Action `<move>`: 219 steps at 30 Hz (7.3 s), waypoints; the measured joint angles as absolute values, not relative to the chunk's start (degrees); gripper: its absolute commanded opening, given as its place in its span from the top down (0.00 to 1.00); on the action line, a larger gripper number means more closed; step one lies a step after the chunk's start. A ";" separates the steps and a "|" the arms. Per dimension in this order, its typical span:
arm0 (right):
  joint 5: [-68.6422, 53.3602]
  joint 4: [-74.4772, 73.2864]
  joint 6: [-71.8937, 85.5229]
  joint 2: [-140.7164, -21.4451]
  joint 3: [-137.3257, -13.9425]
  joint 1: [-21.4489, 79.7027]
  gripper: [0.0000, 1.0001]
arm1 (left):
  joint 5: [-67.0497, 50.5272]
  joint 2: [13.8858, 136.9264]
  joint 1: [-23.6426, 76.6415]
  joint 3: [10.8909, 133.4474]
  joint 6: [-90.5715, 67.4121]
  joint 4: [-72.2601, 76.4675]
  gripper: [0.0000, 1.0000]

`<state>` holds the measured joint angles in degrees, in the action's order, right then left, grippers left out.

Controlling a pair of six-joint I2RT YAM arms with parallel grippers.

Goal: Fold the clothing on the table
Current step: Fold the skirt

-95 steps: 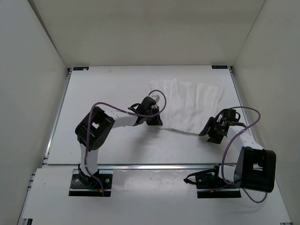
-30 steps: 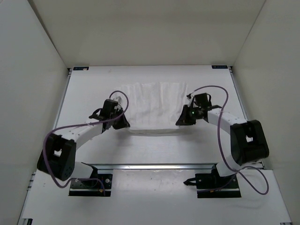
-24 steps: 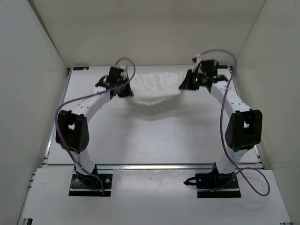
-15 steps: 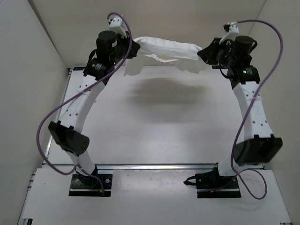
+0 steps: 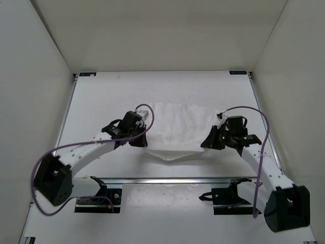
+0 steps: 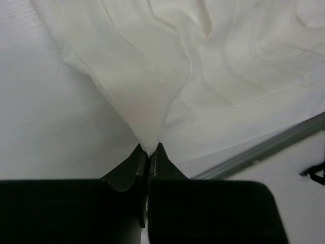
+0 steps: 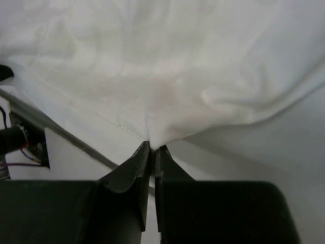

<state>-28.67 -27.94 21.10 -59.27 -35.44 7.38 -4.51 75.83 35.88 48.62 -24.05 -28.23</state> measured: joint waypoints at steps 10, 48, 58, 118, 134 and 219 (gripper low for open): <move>-35.18 -24.99 23.94 -60.36 -39.44 7.14 1.00 | -14.59 63.70 24.18 49.21 -28.51 -29.06 1.00; -38.63 -26.83 27.31 -49.15 -34.96 6.83 1.00 | -18.39 52.16 23.09 44.93 -29.93 -33.12 0.99; -40.12 -13.89 28.40 -81.54 -42.96 -0.10 0.94 | -20.47 99.48 18.59 65.82 -28.05 -26.02 0.46; -40.07 -9.26 21.43 -101.54 -66.46 -5.98 1.00 | -12.51 109.47 25.39 75.11 -22.85 -3.18 1.00; -40.99 -14.24 19.42 -80.71 -88.14 -4.89 1.00 | -1.89 85.73 24.93 93.95 -12.56 -9.43 1.00; -46.28 -5.23 29.67 -79.72 -45.21 3.86 1.00 | -10.15 71.37 18.15 44.49 -28.10 -21.02 1.00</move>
<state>-46.28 -5.23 29.67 -79.72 -45.21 3.86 -10.15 71.37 18.15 44.49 -28.10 -21.02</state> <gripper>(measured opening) 0.022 0.017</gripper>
